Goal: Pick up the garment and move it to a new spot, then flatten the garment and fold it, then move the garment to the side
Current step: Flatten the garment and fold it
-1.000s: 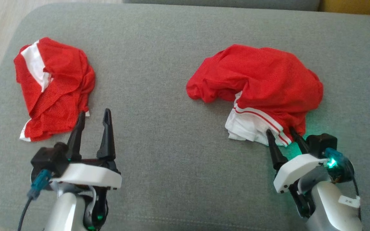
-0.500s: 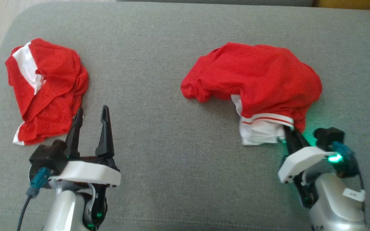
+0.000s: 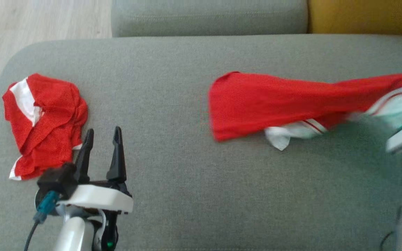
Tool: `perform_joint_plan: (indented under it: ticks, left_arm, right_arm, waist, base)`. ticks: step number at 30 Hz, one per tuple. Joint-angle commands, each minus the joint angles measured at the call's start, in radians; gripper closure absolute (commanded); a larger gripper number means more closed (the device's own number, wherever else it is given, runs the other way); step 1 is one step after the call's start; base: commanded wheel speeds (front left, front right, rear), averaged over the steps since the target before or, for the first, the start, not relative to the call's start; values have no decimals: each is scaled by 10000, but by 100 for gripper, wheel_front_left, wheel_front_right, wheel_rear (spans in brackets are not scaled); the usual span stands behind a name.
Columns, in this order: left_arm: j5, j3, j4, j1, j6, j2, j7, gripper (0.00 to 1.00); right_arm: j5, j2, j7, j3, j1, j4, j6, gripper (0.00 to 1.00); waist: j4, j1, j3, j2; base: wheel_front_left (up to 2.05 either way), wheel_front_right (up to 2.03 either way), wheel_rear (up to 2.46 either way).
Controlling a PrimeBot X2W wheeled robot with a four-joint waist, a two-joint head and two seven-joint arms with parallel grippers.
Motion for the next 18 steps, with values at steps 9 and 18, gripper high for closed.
perform_joint_plan:
  ticks: [9,18]
  left_arm:
    - [-194,-36,-313,-260,63,53,-53,0]
    - [83,-681,-45,-461,53,53,-53,0]
  right_arm:
    - [-1344,-1357,745,10,-2511,-2608,-9,100]
    - [-64,-2333,1093,5012,-2838,-2149,-9,100]
  waist:
    - [281,0,-260,0]
    - [963,0,-74,0]
  base:
    - [0,0,0]
    - [0,0,0]
